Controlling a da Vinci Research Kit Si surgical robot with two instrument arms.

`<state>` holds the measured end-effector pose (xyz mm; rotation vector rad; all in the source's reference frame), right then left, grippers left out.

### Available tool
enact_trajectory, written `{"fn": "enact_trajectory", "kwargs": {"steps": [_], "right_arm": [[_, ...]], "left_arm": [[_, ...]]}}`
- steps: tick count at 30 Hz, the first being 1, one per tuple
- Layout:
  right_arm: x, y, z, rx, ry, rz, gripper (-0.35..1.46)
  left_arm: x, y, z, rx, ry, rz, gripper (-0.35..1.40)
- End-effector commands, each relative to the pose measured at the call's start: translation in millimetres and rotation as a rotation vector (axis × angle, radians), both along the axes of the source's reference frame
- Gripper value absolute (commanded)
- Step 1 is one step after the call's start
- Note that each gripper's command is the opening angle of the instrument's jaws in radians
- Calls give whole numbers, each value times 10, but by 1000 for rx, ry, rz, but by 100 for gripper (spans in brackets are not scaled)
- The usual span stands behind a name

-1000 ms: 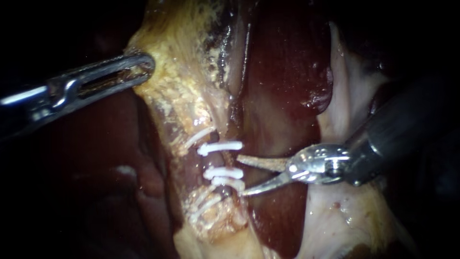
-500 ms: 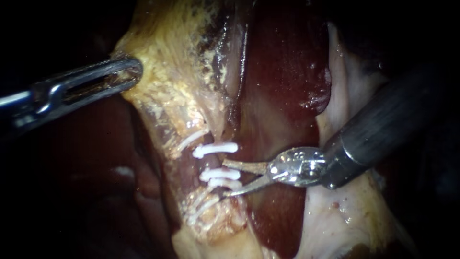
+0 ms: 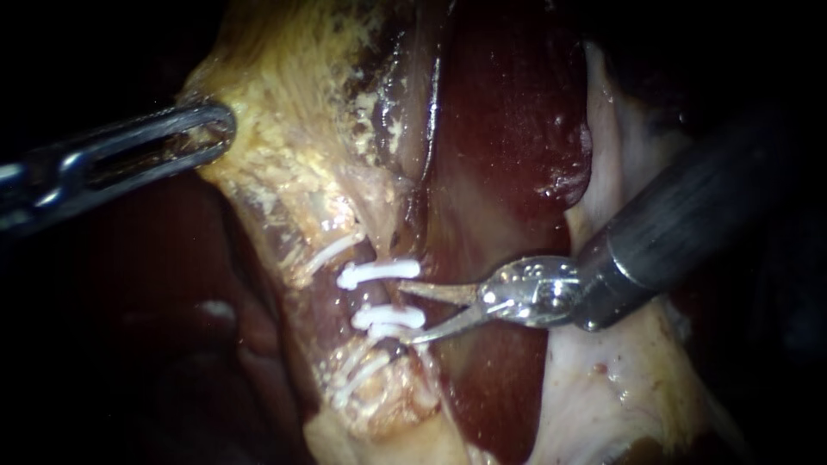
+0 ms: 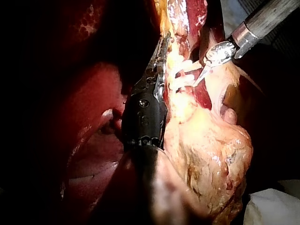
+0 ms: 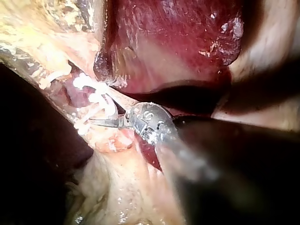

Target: Go to the cutting position right tube

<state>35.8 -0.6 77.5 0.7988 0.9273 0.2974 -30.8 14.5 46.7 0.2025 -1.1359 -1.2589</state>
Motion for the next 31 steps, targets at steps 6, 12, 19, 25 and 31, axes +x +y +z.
{"fn": "enact_trajectory", "kwargs": {"steps": [6,12,19,25,31], "right_arm": [[21,0,1,8,40,-14,141],[33,4,2,40,87,18,139],[39,5,2,82,80,39,137],[39,5,2,88,81,35,136],[39,5,2,93,80,35,136]], "left_arm": [[-1,-1,1,0,1,-1,-35],[-3,-2,2,-1,2,-2,-35],[-5,-2,3,-2,2,-3,-35],[-5,-2,3,-2,2,-3,-35],[-5,-2,4,-2,2,-2,-35]]}}
